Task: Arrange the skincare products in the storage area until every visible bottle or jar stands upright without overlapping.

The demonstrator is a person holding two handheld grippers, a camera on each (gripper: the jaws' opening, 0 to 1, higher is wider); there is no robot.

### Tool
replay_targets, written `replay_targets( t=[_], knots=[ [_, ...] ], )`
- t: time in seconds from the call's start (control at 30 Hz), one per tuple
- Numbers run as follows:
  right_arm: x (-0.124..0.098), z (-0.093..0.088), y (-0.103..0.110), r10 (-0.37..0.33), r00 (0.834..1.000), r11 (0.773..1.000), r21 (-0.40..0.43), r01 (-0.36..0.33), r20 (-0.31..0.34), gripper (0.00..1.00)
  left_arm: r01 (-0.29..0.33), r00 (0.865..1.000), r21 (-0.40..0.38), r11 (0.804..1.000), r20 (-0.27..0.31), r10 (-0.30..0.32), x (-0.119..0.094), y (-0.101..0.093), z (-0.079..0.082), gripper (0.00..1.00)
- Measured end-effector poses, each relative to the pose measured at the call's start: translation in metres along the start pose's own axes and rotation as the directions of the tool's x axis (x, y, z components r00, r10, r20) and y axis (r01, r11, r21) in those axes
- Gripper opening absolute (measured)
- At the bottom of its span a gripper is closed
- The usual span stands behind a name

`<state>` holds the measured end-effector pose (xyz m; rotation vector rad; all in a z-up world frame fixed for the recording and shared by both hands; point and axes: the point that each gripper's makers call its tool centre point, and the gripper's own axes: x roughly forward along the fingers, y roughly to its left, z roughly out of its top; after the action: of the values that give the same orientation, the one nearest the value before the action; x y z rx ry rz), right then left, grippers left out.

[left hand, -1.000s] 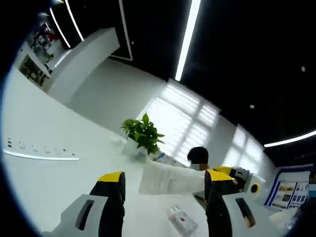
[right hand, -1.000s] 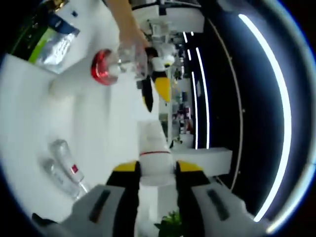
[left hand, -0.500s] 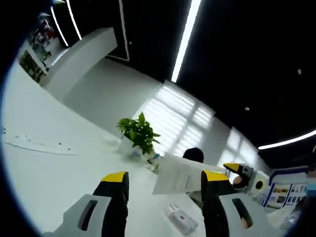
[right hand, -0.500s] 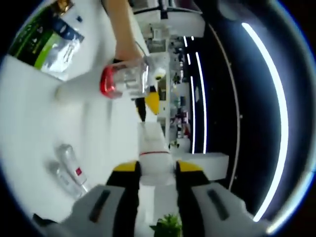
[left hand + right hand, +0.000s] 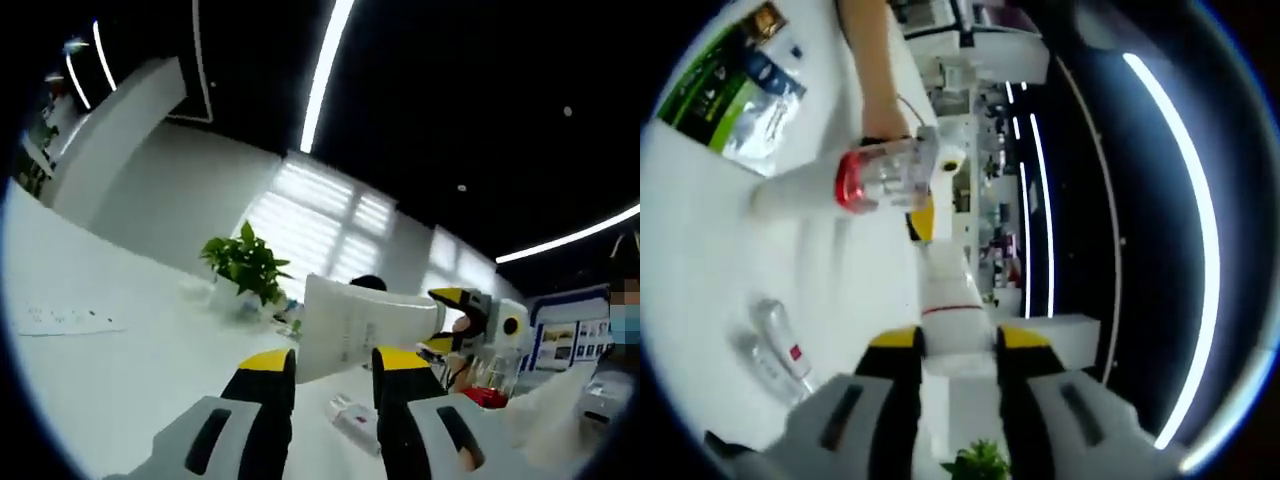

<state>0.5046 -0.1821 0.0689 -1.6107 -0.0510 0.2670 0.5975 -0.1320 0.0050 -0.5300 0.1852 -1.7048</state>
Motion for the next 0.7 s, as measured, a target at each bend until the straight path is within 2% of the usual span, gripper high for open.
replay_targets(
  t=[0.13,0.27,0.33,0.57,0.7],
  knots=[
    [0.0,-0.001,0.004,-0.007,1.0,1.0,0.001,0.007,-0.012,0.27,0.008,1.0,0.01,1.0,-0.012,-0.007,-0.005,0.0,-0.001,0.26],
    [0.001,-0.007,0.005,-0.014,1.0,0.999,0.036,0.014,-0.013,0.26,0.002,1.0,0.131,0.991,-0.027,0.002,-0.009,-0.002,0.004,0.22],
    [0.0,-0.008,0.005,-0.023,1.0,0.998,0.062,0.023,0.0,0.26,0.012,1.0,0.154,0.988,-0.025,-0.009,-0.012,-0.006,0.008,0.2],
    [0.001,-0.02,0.009,-0.025,1.0,0.994,0.11,0.025,-0.003,0.26,0.047,0.998,0.155,0.987,-0.052,-0.039,-0.014,-0.013,0.012,0.14],
    [0.001,-0.03,0.013,-0.017,1.0,0.987,0.158,0.018,-0.012,0.26,0.083,0.996,0.126,0.989,-0.053,-0.077,-0.015,-0.022,0.017,0.09]
  ],
)
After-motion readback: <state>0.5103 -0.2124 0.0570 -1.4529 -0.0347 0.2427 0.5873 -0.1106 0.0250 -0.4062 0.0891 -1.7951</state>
